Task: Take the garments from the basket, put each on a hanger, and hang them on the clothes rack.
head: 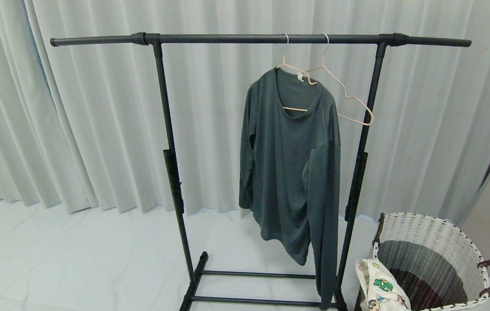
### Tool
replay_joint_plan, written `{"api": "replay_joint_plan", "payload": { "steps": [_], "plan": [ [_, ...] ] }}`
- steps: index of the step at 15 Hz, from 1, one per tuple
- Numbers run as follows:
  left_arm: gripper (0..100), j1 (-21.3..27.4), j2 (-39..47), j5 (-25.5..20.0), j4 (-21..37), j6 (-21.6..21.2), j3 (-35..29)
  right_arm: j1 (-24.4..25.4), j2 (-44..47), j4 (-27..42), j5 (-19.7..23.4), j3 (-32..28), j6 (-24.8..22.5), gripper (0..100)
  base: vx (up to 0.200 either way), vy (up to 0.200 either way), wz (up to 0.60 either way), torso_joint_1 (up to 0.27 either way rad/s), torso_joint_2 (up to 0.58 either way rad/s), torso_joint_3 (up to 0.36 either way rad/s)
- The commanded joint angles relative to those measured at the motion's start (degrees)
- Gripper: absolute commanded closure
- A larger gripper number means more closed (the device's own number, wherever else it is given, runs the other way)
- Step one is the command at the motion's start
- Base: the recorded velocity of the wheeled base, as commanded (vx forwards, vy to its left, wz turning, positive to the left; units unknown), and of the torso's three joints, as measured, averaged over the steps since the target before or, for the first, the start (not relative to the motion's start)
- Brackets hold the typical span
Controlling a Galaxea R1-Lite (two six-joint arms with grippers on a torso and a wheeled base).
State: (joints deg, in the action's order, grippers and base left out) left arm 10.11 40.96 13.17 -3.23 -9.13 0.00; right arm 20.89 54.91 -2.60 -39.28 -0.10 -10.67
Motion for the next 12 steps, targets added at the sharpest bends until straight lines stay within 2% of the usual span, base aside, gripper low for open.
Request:
{"api": "replay_joint_plan", "payload": {
  "steps": [1, 12],
  "plan": [
    [0, 0.0, 0.2, 0.0, -0.1, 0.0, 0.0, 0.0, 0.0, 0.0, 0.0, 0.0, 0.1, 0, 0.0, 0.0, 0.0, -0.105, 0.32, 0.124],
    [0, 0.1, -0.1, 0.0, -0.1, 0.0, 0.0, 0.0, -0.9, 0.0, 0.0, 0.0, 0.0, 0, 0.2, 0.0, 0.0, -0.011, 0.04, 0.03]
  ]
}}
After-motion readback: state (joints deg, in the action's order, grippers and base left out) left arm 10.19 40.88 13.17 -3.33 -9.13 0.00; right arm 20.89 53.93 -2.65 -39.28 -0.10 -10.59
